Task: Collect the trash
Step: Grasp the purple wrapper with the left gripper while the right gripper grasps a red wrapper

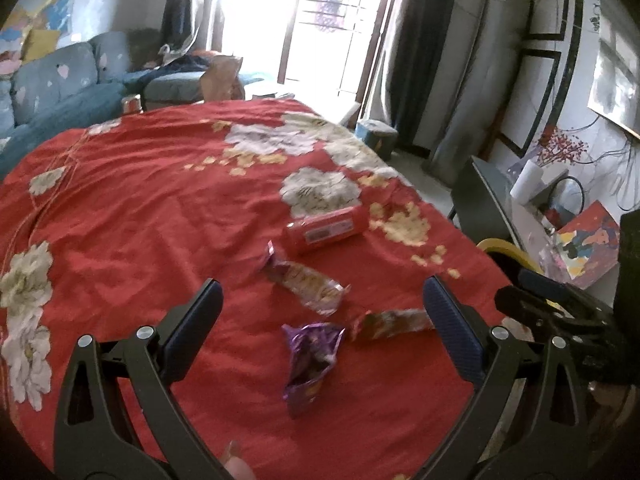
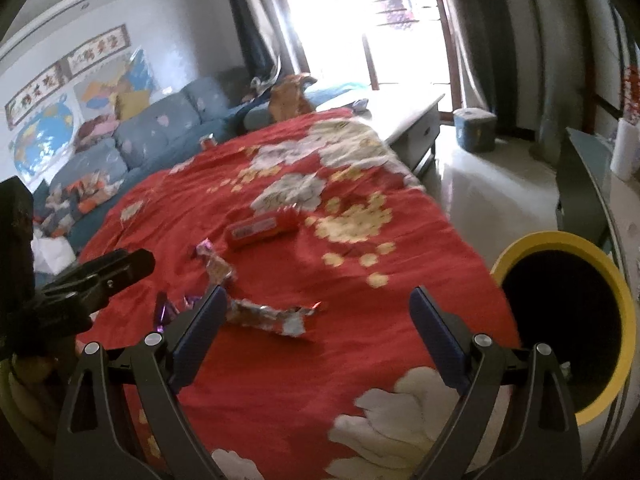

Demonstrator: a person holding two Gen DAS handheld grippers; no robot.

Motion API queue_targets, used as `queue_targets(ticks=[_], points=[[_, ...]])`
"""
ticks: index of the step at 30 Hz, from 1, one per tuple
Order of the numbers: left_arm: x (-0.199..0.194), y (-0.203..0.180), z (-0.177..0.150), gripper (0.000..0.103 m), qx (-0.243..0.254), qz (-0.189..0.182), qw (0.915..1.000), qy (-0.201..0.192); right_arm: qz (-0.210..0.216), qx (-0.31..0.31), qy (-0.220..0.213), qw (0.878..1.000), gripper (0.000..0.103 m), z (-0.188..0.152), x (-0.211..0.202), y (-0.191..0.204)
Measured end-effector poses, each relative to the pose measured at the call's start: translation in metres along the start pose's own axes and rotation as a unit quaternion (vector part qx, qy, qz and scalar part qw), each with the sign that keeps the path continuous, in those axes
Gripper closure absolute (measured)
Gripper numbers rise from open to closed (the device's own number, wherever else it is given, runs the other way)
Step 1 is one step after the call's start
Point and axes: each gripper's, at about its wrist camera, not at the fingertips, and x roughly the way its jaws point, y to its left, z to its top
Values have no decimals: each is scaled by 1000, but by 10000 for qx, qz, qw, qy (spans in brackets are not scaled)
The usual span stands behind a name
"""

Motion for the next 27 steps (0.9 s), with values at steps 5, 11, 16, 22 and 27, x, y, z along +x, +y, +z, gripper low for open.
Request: queue_targets(ticks=[5, 11, 16, 22, 27], points=[[2, 11, -12, 11, 39, -48, 9999, 136, 94, -206, 278, 9994, 22, -4, 22, 11], [12, 17, -26, 13, -7, -156, 9991, 387, 177, -255, 632, 9975, 35, -7, 50, 9], [24, 14, -35, 30, 80, -247, 9977, 633, 498, 38, 1046, 9933, 56, -13, 73, 1], [36, 16, -45, 59, 7, -339, 9956, 876, 648, 37, 943, 9934, 84, -20, 66, 1], [39, 17, -50, 80, -27, -366, 9946, 968, 741, 0, 836, 9937, 95, -22, 56, 2]])
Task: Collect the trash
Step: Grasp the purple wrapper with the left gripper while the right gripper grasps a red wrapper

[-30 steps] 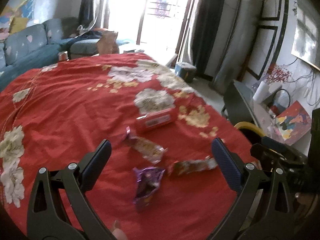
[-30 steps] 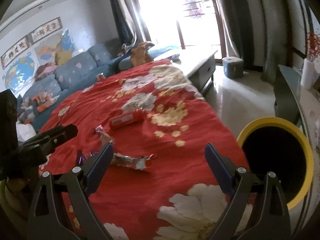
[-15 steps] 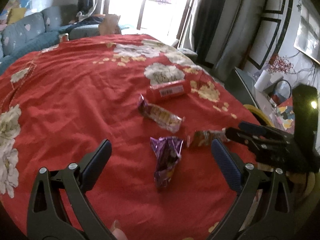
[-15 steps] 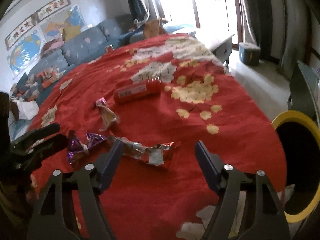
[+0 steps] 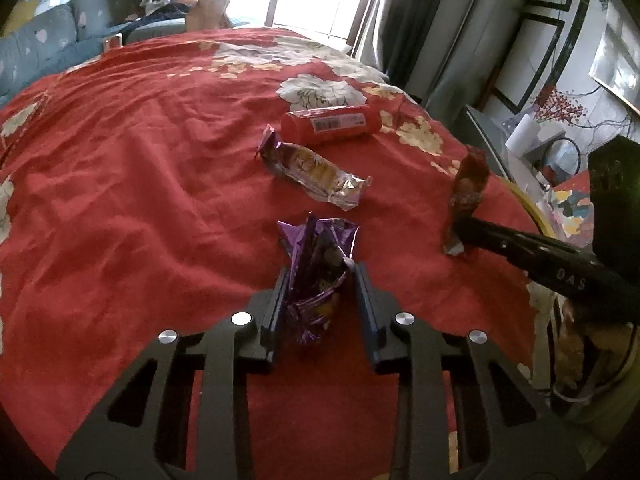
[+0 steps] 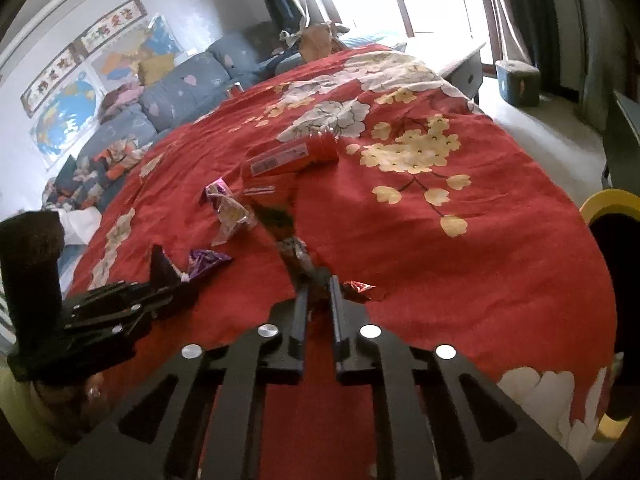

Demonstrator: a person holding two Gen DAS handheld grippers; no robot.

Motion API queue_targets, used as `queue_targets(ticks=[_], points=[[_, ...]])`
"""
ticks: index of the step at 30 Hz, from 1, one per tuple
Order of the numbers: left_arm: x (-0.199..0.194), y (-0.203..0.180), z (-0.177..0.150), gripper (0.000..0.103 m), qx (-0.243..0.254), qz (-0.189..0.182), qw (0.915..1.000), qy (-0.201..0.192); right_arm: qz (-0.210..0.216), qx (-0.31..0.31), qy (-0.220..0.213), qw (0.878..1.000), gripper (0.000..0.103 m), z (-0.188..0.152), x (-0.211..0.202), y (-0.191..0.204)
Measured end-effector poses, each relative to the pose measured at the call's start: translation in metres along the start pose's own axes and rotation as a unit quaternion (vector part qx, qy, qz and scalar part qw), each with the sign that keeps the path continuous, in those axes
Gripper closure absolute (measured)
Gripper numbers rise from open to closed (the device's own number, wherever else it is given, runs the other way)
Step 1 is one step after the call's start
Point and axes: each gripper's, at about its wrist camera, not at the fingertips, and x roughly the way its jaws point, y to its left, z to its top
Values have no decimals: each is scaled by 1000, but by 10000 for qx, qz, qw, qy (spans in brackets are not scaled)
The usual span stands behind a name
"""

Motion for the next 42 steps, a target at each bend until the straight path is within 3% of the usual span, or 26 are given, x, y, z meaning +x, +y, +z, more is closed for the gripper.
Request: queue_targets(ticks=[21, 42], points=[[-28, -48, 16, 82, 399, -413, 9973, -467, -130, 395, -634, 9971, 96, -1, -54, -22], [-22, -111, 36, 82, 871, -727, 9917, -611, -584, 1087, -1221, 9848, 96, 3, -104, -87]])
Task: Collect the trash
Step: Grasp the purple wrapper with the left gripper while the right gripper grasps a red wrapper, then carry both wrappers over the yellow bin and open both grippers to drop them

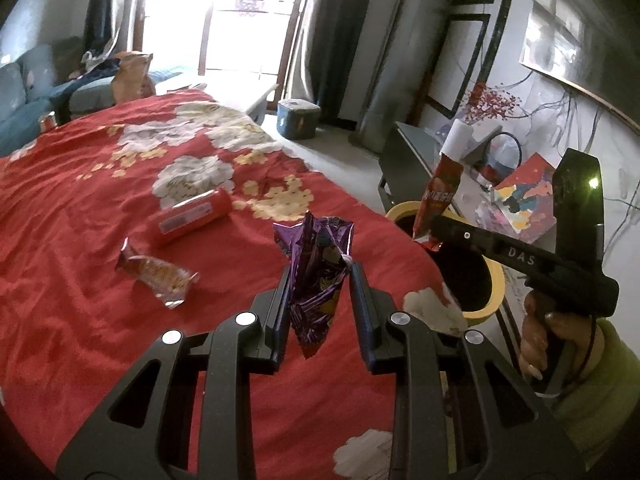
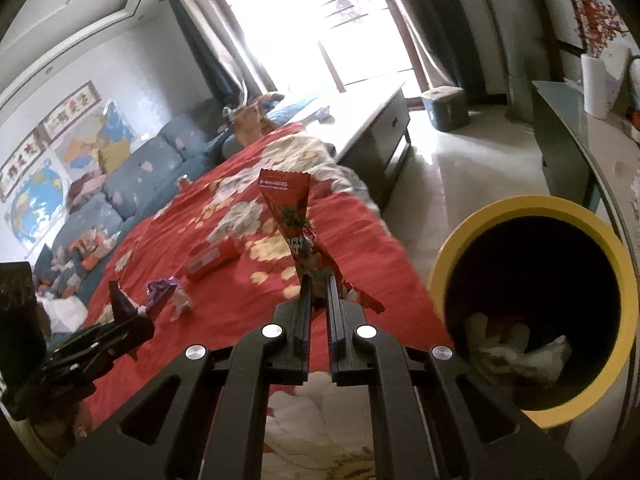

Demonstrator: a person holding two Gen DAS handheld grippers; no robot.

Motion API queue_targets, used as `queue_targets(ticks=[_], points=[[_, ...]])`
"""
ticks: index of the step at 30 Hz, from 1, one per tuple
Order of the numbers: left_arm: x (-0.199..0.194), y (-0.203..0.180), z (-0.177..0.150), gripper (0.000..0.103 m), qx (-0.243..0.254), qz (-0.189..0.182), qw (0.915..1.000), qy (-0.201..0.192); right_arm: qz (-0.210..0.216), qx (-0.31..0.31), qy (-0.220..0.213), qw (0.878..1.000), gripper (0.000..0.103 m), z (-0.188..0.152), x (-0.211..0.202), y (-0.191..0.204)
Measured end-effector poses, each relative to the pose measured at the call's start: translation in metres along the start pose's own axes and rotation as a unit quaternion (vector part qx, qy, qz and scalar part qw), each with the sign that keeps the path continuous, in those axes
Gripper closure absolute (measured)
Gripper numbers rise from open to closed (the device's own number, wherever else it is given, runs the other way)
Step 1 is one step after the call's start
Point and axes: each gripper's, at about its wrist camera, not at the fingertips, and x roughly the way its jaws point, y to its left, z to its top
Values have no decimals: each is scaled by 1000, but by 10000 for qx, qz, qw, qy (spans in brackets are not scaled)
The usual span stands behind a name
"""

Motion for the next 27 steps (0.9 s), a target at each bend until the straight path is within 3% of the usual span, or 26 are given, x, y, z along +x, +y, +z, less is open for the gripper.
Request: queue_targets(ticks=[27], points=[[36, -85, 35, 82, 691, -546, 9961, -56, -718, 627, -499, 9942, 96, 14, -38, -74]])
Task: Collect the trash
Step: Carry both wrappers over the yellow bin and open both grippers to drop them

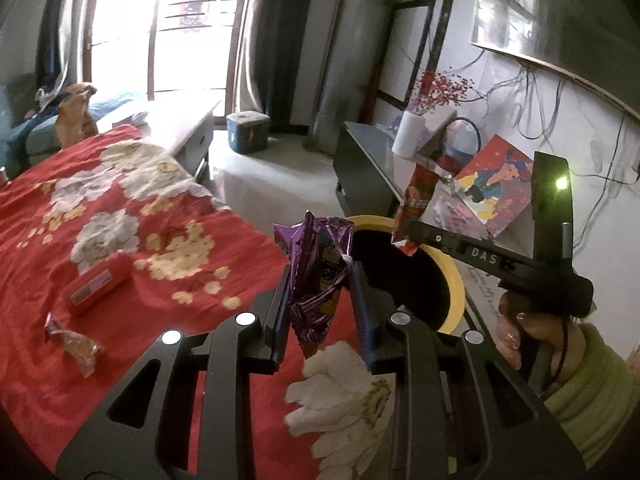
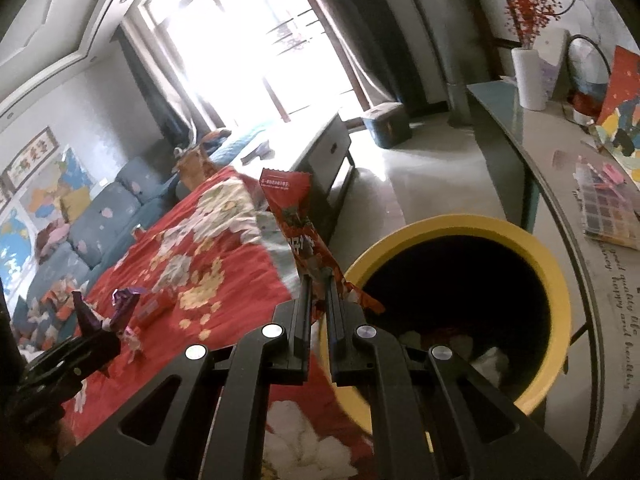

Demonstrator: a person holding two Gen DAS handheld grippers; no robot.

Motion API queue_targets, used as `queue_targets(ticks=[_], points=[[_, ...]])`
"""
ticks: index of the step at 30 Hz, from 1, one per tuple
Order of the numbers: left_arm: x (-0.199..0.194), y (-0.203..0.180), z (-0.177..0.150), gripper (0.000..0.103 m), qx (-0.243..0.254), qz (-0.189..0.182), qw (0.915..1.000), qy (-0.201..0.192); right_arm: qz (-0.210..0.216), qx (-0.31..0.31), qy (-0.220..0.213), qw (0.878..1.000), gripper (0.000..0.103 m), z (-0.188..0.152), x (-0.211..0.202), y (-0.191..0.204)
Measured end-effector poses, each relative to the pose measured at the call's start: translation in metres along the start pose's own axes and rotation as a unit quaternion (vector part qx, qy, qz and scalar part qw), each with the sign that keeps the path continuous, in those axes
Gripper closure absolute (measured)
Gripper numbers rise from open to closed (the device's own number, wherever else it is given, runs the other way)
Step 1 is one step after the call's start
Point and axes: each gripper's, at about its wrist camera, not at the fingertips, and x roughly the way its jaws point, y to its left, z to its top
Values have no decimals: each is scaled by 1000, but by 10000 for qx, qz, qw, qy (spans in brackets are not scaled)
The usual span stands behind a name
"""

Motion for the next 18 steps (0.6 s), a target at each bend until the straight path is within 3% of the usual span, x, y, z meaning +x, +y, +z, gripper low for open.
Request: queue_targets(ticks=[18], points=[[41, -48, 9, 82, 371, -359, 9986, 146, -472, 484, -163, 9976, 96, 8, -11, -65]])
